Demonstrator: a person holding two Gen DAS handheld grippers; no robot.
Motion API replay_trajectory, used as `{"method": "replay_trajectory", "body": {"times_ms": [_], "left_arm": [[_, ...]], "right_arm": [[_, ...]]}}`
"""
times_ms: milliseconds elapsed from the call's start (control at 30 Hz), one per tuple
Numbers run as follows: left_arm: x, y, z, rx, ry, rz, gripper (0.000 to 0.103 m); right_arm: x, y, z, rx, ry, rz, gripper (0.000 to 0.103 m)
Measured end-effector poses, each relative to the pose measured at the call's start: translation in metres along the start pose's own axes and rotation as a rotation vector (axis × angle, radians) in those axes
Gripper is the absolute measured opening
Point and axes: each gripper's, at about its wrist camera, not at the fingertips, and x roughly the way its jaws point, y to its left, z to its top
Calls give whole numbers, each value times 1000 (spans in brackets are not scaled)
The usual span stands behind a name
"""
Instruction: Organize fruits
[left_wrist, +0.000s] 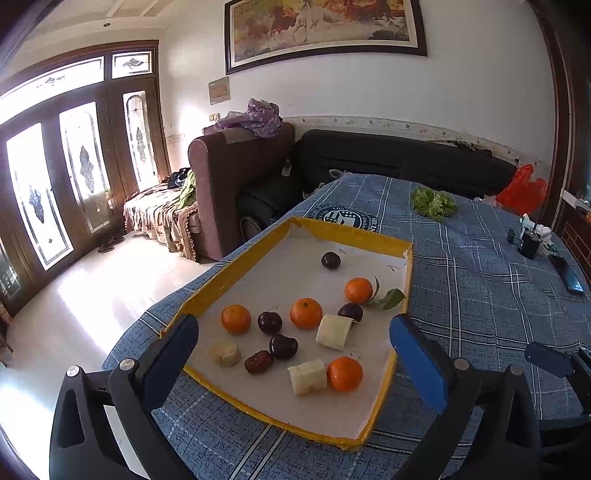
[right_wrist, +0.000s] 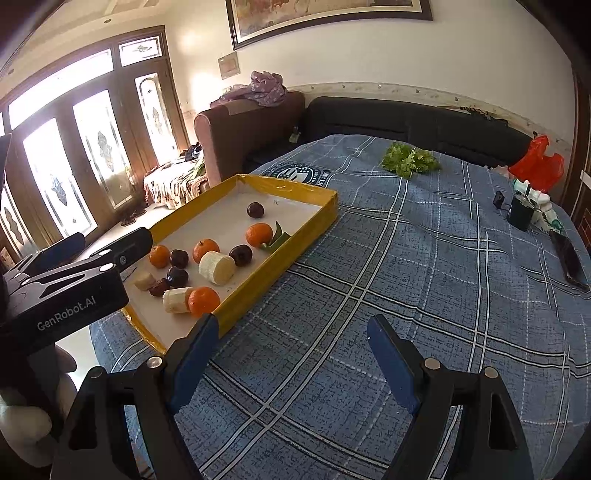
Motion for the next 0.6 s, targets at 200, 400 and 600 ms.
{"method": "replay_trajectory", "body": {"times_ms": [200, 400, 600], "left_arm": [[-34, 7, 6, -40, -130, 146, 103], [-49, 18, 6, -84, -138, 66, 103], [-32, 24, 2, -105, -60, 12, 103]], "right_arm": [[-4, 2, -1, -9, -15, 0, 87], [-8, 9, 0, -18, -29, 13, 87], [-8, 15, -3, -31, -26, 15, 87]]}}
